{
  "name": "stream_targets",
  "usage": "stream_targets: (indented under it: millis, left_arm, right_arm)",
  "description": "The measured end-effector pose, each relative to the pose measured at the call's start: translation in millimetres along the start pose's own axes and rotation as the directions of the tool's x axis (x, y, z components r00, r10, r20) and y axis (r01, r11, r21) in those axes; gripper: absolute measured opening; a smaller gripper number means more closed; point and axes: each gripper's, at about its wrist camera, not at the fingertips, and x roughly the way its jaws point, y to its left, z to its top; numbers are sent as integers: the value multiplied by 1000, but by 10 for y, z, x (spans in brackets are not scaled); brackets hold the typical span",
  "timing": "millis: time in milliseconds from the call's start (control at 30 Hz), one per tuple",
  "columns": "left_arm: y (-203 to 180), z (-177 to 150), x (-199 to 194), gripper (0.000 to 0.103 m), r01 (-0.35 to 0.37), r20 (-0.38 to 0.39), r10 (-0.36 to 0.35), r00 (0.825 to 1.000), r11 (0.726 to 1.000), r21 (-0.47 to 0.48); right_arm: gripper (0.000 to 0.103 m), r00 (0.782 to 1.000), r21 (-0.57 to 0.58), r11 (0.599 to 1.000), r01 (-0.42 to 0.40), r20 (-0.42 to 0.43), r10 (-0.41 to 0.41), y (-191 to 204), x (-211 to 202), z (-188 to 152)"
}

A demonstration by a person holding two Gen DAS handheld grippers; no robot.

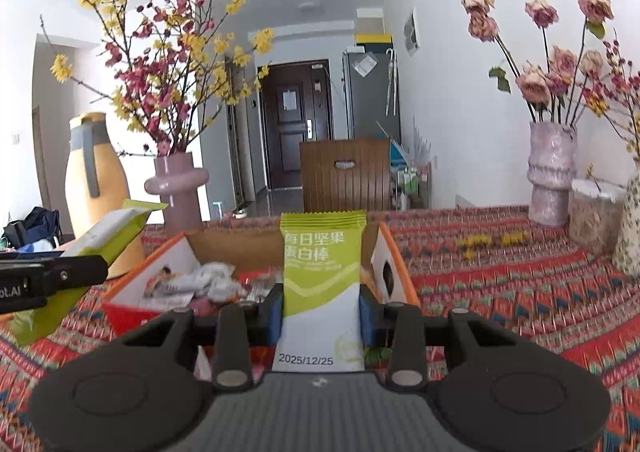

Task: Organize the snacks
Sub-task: 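Carry both green nut-bar packets over the open box with both grippers, then open both grippers to drop the green packets into the box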

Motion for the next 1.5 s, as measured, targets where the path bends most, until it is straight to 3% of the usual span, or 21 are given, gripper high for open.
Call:
stream_targets:
  millis: [267, 500, 700, 833, 867, 933, 1000, 1067, 1367, 1500]
  left_arm:
    - [22, 269, 379, 39, -35, 4, 35, 999, 999, 1]
    - [77, 367, 905, 39, -84, -41, 84, 996, 996, -4]
    - [137, 160, 1305, 39, -120, -49, 118, 992, 992, -30]
    - [134, 21, 1484, 40, -123, -107, 122, 987, 992, -4]
    - [155, 12, 1480, 41, -123, -109, 121, 987, 992, -11]
    - [198, 19, 1435, 56, -117, -98, 114, 989, 993, -29]
    - [223, 33, 1371, 91, -135, -66, 132, 989, 990, -46]
    - [227, 41, 1309, 101, -157, -39, 155, 987, 986, -55]
    - [196, 116, 1257, 103, -201, -56, 198, 979, 978, -58]
    - [185, 246, 1008, 103, -207, -27, 206, 978, 976, -67]
  right_arm:
    - [36, 1000, -16, 1000, -9, 17, 9, 2, 418, 332]
    - [36, 1000, -14, 1000, -12, -9, 12, 19, 940, 538]
    - [36, 998, 2, 1000, -11, -55, 11, 12, 1442, 461]
    - [38, 994, -7, 1000, -6, -113, 5, -1, 1653, 309]
    - [42, 992, -3, 1000, -6, -123, 6, -12, 1675, 293]
    - [54, 992, 6, 1000, 5, -127, -4, -38, 1665, 269]
    - [89, 994, 22, 1000, 16, -106, -14, -64, 1599, 274]
    - [103, 997, 37, 999, 27, -71, -25, -84, 1517, 282]
    - [103, 999, 56, 998, 18, -36, -16, -108, 1414, 323]
    - [103, 999, 52, 998, 34, -4, -34, -97, 1290, 406]
